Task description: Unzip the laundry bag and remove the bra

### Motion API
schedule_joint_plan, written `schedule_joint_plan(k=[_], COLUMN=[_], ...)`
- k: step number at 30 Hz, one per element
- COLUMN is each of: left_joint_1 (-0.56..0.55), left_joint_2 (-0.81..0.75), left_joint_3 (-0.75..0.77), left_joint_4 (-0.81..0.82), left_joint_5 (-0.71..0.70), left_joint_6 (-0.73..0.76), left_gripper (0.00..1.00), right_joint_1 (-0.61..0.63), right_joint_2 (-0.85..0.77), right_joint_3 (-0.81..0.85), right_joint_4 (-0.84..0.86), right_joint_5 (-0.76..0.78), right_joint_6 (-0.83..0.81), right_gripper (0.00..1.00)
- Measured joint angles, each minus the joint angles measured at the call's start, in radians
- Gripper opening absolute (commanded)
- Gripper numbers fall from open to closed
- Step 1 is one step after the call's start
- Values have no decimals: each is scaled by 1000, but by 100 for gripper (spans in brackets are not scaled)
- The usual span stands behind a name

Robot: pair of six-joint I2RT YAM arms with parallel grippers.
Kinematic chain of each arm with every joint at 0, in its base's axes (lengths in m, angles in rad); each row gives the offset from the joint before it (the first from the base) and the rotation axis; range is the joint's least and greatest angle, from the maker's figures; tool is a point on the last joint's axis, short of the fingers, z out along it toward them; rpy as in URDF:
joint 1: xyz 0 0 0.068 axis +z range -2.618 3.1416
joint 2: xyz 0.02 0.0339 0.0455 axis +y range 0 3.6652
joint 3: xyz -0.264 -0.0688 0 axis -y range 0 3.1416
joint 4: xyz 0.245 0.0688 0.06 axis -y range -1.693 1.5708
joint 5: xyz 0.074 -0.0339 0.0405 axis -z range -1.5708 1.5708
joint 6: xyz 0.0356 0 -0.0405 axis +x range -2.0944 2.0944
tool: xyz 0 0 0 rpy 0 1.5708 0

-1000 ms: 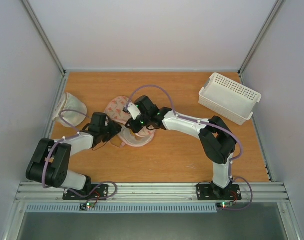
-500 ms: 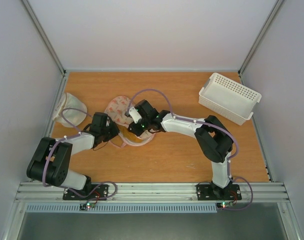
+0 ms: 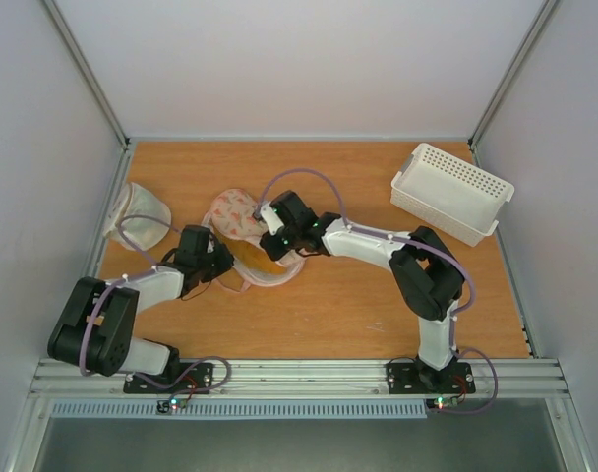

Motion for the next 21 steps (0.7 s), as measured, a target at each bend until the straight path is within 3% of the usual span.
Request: schedule_joint_plan(k=[10, 21], left_joint_1=[0, 0], left_joint_2=[-63, -141], left_joint_3=[-43, -85], left_joint_4=[-2, -38], left_joint_5=[-6, -5], left_joint_6=[16, 11], left_gripper=[1, 1], right_joint_1=[-245, -426], right_joint_2=[-168, -159], right_joint_3=[-59, -226], right_joint_4=[77, 137], right_joint_5=[-93, -103], right_joint_6=[156, 251], right_gripper=[1, 1])
